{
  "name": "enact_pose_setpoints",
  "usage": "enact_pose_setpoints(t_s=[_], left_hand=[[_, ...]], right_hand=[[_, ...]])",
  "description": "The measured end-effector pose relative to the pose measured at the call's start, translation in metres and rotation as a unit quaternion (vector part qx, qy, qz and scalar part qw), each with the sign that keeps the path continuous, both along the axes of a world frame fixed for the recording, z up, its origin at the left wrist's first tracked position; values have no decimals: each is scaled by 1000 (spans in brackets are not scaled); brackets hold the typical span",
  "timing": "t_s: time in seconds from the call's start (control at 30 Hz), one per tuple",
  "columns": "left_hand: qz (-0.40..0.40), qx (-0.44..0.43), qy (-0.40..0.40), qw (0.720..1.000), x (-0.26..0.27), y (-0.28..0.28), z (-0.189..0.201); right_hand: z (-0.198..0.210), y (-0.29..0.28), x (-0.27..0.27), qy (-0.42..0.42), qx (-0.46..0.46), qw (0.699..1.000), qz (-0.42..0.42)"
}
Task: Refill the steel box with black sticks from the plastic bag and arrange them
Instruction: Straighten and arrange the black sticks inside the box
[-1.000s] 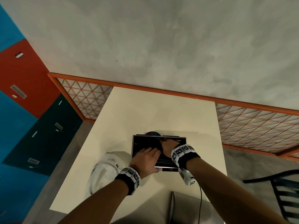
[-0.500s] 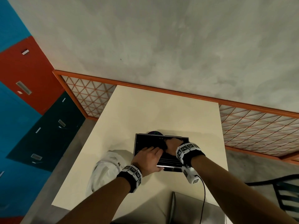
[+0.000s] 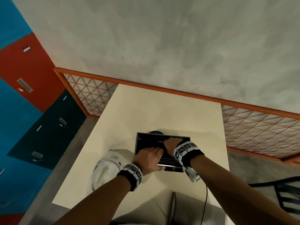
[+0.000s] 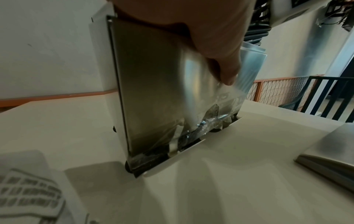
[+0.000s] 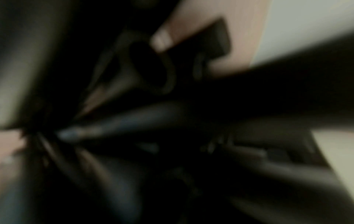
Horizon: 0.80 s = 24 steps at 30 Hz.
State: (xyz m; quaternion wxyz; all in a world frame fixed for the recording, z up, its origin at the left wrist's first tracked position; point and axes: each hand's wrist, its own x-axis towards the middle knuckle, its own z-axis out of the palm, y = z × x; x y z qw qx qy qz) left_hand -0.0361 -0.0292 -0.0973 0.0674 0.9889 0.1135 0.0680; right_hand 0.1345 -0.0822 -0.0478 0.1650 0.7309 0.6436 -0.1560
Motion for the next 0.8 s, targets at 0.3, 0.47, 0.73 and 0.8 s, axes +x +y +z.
enact_pose_setpoints(t_s=[0.3,0.47,0.73,0.8], left_hand=[[12,-18,16,1000,5,6,9],[12,-36,8,999,12,16,15],[55,-81,29,995,22,23,19],[68,-100,40,992,24,24,21]], right_hand=[[23,4,6,-32,-42,998,39],[43,6,22,-30,-62,998,11],[69,5,52,18,-114,991,-63],[72,0,59,49,-117,989,-80]])
